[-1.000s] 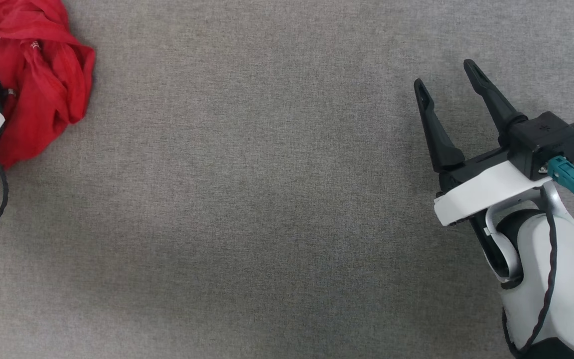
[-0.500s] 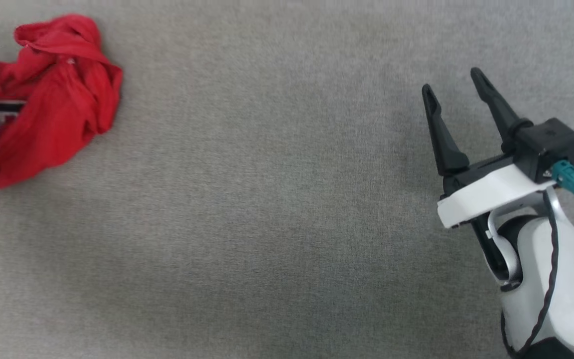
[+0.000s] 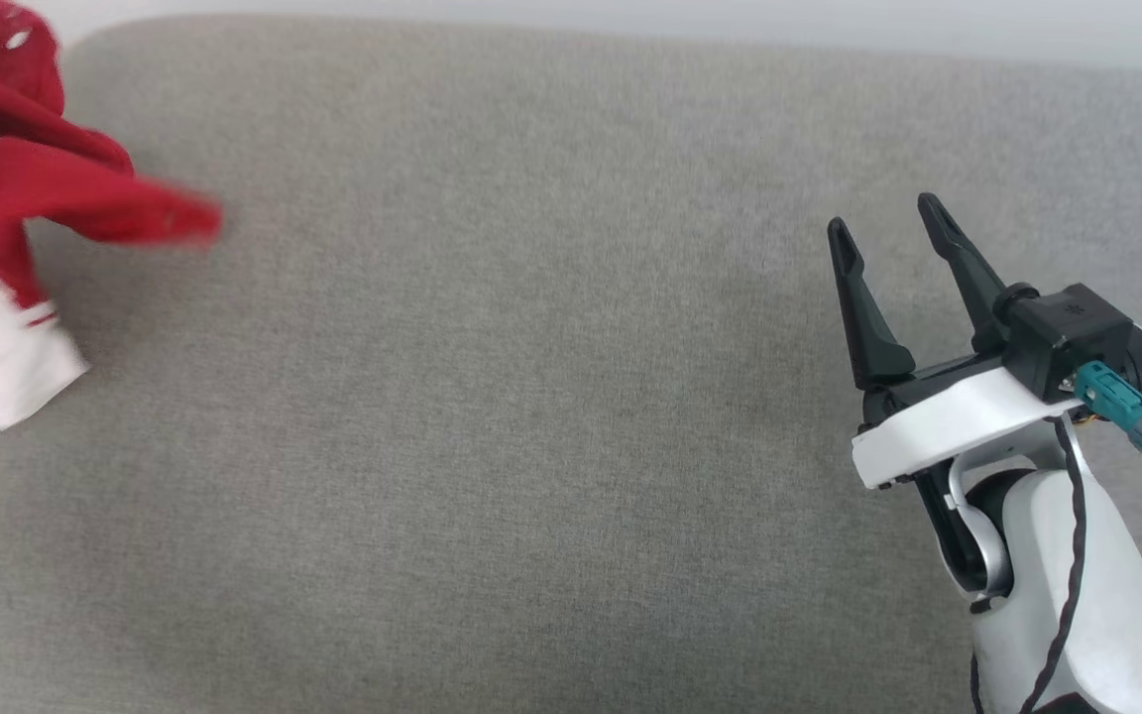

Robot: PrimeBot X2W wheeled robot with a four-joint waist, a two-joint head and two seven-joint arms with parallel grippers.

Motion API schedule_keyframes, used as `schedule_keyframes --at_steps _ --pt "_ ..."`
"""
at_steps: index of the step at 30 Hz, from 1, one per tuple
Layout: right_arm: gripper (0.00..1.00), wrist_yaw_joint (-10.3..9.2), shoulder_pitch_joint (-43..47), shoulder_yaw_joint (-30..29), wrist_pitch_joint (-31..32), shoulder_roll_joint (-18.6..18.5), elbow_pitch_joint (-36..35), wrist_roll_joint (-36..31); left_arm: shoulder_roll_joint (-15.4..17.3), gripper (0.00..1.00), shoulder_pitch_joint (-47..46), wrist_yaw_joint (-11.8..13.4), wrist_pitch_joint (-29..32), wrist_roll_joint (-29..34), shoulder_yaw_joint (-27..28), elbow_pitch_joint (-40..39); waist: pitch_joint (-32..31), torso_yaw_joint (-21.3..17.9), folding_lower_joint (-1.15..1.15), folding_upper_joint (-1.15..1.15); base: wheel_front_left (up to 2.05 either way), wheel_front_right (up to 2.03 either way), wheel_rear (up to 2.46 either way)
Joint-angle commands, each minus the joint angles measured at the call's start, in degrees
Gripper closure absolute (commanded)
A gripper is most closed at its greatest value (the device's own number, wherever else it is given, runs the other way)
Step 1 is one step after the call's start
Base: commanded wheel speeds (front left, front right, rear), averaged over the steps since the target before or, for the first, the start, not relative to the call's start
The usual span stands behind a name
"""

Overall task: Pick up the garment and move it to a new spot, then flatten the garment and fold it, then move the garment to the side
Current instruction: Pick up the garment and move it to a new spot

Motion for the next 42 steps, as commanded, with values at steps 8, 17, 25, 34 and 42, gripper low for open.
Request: schedule_keyframes --at_steps 8,17,25,34,42 --pt "0.00 0.00 1.69 -1.51 -1.40 0.76 0.14 0.79 3.62 1.00 2.76 -0.16 6.27 -2.62 -2.55 -13.02 -4.28 -0.57 0.00 0.00 0.00 0.00 0.00" --pt "0.00 0.00 2.62 -4.15 -2.26 1.25 -0.24 1.22 5.60 1.00 7.71 3.02 16.57 -5.88 -2.61 -33.04 -5.92 -5.46 0.00 0.00 0.00 0.00 0.00" --pt "0.00 0.00 3.90 -7.43 -2.96 1.40 -0.94 1.47 5.54 1.00 12.14 8.00 25.90 -8.26 -4.31 -52.13 -5.90 -11.39 0.00 0.00 0.00 0.00 0.00" --pt "0.00 0.00 5.30 -7.36 -4.63 1.43 0.13 4.22 3.08 1.00 16.96 11.95 35.29 -9.11 -11.23 -67.25 -4.34 -19.76 0.00 0.00 0.00 0.00 0.00" --pt "0.00 0.00 4.98 -5.65 -7.00 1.42 3.41 6.79 -0.79 1.00 23.94 11.93 37.57 -9.06 -19.28 -63.93 -2.55 -24.86 0.00 0.00 0.00 0.00 0.00"
